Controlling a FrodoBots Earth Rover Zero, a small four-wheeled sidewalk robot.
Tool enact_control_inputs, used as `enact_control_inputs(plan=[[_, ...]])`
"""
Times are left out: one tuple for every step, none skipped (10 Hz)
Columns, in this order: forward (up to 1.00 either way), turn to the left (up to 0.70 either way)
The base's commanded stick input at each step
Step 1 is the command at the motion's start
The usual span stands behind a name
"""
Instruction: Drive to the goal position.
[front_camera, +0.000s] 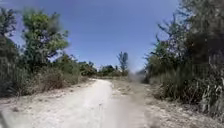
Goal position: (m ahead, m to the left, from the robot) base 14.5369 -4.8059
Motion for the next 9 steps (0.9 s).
enact_control_inputs(plan=[[0.70, 0.00], [0.70, 0.00], [0.70, 0.00], [0.70, 0.00], [0.70, 0.00], [0.70, 0.00], [0.70, 0.00], [0.70, 0.00], [0.70, 0.00]])
